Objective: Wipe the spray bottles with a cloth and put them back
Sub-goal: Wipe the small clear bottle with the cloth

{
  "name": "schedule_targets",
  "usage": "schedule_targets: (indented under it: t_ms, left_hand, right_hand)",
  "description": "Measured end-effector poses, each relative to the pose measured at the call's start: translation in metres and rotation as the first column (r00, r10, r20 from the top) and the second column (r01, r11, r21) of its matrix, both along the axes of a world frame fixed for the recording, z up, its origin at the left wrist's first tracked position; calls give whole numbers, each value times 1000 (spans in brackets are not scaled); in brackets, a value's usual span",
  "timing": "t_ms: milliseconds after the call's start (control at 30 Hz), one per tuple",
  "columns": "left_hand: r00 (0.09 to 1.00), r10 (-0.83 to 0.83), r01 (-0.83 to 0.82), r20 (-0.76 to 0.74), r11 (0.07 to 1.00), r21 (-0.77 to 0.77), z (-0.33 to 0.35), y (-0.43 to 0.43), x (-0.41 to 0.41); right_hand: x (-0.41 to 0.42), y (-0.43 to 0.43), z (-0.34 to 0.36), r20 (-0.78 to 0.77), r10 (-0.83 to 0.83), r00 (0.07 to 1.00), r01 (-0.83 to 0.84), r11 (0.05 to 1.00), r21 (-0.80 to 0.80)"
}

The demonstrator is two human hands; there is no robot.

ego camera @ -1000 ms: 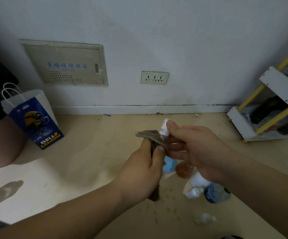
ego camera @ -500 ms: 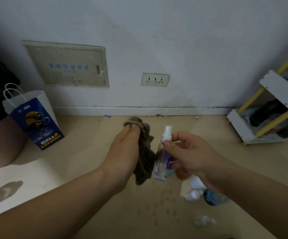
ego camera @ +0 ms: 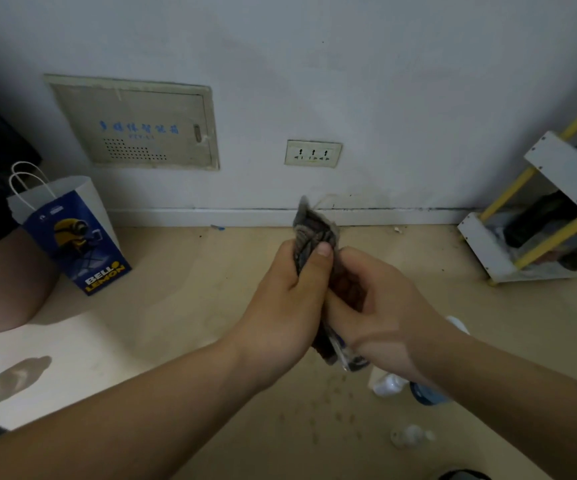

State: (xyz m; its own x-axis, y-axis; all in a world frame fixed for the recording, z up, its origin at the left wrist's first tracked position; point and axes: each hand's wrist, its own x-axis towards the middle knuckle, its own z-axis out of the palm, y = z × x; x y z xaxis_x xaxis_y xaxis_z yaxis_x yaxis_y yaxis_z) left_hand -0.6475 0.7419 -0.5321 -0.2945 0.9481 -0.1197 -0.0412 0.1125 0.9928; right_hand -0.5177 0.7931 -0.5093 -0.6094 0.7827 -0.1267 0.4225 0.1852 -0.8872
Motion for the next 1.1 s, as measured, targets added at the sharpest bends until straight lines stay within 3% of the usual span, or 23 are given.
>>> schedule_targets:
  t_ms: [133, 200, 300, 367, 467, 600, 667, 767, 833, 900, 1000, 1100]
  left_hand:
    - [991, -6, 32, 136, 981, -190, -3, 5, -5]
    - [991, 5, 25, 131, 973, -228, -4, 8, -9]
    - [996, 44, -56, -77, 985, -162, -5, 12, -17]
    - [982, 67, -87, -174, 990, -107, -4, 17, -24]
    - [970, 48, -57, -240, 998, -33, 1, 14, -29]
    - [959, 49, -40, -278, 998, 40, 1, 5, -22]
    - [969, 45, -38, -244, 999, 34, -2, 5, -21]
    - [978, -10, -5, -209, 997, -74, -5, 11, -25]
    - [986, -36, 3, -160, 979, -204, -8, 12, -25]
    - [998, -54, 36, -43, 937, -347, -11, 12, -25]
    - [999, -49, 53, 19, 912, -406, -10, 12, -24]
    - [955, -64, -17, -290, 964, -267, -7, 13, -22]
  right_hand:
    - [2, 5, -5, 234, 88, 968, -128, 979, 159]
    - [1, 5, -7, 293, 65, 954, -130, 970, 207]
    - [-3, 9, -7, 183, -49, 982, 43, 998, 34]
    - [1, 19, -5, 204, -63, 977, 84, 992, -98]
    - [11, 28, 0, 261, 102, 960, -24, 958, -285]
    - [16, 24, 2, 22, 233, 972, -196, 862, -467]
    - [15, 23, 2, 77, 287, 955, -242, 902, -358]
    - [12, 23, -3, 356, 235, 904, -232, 971, -53]
    - [11, 19, -3, 597, 108, 795, -291, 932, 218]
    - [7, 14, 2, 718, -14, 696, -396, 826, 401]
    - [1, 11, 4, 756, -61, 651, -440, 782, 442]
    - [1, 15, 0, 652, 28, 757, -251, 935, 251]
